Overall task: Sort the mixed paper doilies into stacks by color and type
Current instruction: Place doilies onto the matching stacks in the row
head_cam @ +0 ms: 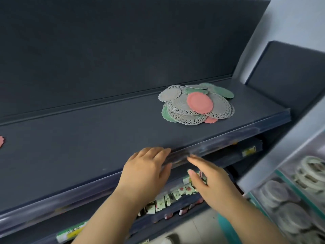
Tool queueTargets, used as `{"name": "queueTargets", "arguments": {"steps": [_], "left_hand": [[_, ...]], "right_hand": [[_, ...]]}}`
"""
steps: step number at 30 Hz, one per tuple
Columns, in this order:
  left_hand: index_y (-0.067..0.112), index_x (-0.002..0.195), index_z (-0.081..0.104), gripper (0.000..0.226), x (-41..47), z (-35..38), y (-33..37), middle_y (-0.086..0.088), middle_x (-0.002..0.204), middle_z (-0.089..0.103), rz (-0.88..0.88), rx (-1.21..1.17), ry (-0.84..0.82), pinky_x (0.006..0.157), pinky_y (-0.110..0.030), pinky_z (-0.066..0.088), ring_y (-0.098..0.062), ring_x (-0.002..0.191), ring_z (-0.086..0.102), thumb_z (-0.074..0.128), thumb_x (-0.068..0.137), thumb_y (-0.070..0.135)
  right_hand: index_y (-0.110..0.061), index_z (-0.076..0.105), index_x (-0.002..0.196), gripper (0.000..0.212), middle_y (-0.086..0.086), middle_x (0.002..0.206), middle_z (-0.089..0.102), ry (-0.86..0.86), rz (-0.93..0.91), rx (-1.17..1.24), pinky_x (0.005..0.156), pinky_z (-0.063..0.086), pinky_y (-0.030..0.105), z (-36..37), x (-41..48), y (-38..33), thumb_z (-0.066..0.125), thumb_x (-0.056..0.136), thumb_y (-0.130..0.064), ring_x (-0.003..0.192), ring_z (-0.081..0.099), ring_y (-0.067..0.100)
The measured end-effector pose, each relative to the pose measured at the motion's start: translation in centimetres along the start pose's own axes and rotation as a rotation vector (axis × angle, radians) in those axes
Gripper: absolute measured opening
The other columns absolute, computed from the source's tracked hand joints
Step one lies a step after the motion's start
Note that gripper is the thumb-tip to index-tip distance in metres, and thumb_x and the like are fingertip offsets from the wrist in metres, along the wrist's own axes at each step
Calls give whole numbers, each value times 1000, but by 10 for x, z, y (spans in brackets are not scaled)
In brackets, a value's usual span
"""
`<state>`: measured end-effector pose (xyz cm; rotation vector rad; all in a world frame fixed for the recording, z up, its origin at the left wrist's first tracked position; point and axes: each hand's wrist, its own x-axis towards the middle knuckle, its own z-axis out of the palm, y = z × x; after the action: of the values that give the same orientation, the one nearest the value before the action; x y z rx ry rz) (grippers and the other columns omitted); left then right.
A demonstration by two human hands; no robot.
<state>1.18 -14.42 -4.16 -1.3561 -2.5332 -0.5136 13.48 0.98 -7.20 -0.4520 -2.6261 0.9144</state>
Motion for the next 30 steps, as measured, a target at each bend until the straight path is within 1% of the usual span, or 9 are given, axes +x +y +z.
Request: {"name": "queueTargets", "arguments": {"steps": [2, 10, 15, 17, 19, 22, 26, 28, 30], "left_hand": [[19, 111, 68, 35, 23, 8, -3, 4, 105, 70, -8, -18, 26, 78, -34, 53, -21, 95, 66, 72, 77, 30], [17, 116, 65, 36, 109, 40, 5, -1, 113, 67, 42, -107, 69, 86, -39, 50, -25, 103, 63, 67, 82, 28], [18, 115, 66, 35, 133, 43, 9, 1, 112, 68, 115, -89, 81, 84, -35, 50, -22, 102, 64, 68, 81, 26], [18, 114, 66, 34, 136, 43, 5, 1, 111, 68, 106, -77, 87, 82, -36, 51, -22, 100, 64, 68, 81, 25], [17, 114, 67, 35, 138, 45, 2, 1, 111, 68, 80, -58, 90, 81, -37, 52, -22, 100, 65, 70, 80, 23], [16, 112, 68, 35, 142, 48, 3, 1, 110, 68, 24, -27, 88, 82, -37, 52, -22, 99, 65, 72, 78, 20], [17, 110, 69, 33, 150, 51, 12, 2, 107, 69, -42, 21, 70, 80, -36, 53, -21, 97, 66, 72, 77, 20], [16, 108, 69, 32, 159, 50, 18, 2, 106, 69, -101, 34, 68, 79, -36, 54, -21, 96, 66, 72, 77, 20], [15, 106, 70, 26, 171, 49, 27, 1, 104, 70, -134, 41, 88, 76, -35, 54, -22, 93, 67, 68, 80, 18]], "right_hand": [[-33, 47, 130, 43, -28, 132, 38, -1, -9, -31, 103, 30, 15, -6, 21, 7, 49, 88, -39, 124, 34, -12], [-28, 55, 123, 36, -21, 125, 50, 136, -53, -131, 98, 36, 19, -56, 85, 37, 55, 87, -28, 117, 46, -3], [-26, 56, 123, 36, -19, 125, 51, 195, -18, -63, 92, 28, -1, -65, 106, 53, 56, 86, -24, 116, 42, -10], [-22, 56, 124, 37, -18, 124, 49, 195, -16, -57, 91, 24, -4, -67, 122, 58, 57, 87, -19, 113, 41, -11], [-20, 54, 126, 38, -17, 124, 48, 183, -25, -69, 91, 24, -4, -69, 140, 61, 57, 87, -19, 111, 40, -12], [-21, 48, 132, 43, -12, 138, 42, 128, -32, -131, 99, 27, 13, -71, 167, 68, 54, 89, -24, 126, 33, -1], [-21, 28, 142, 63, -7, 154, 9, -80, -69, -287, 110, 15, 28, -70, 195, 83, 53, 88, -41, 140, -1, 6], [-22, 22, 144, 69, -6, 155, 3, -148, -97, -301, 109, 11, 24, -73, 205, 92, 53, 87, -46, 140, -4, 6], [-21, 25, 143, 68, -6, 154, 8, -171, -151, -261, 105, 8, 18, -79, 211, 101, 52, 86, -48, 139, 2, 4]]}}
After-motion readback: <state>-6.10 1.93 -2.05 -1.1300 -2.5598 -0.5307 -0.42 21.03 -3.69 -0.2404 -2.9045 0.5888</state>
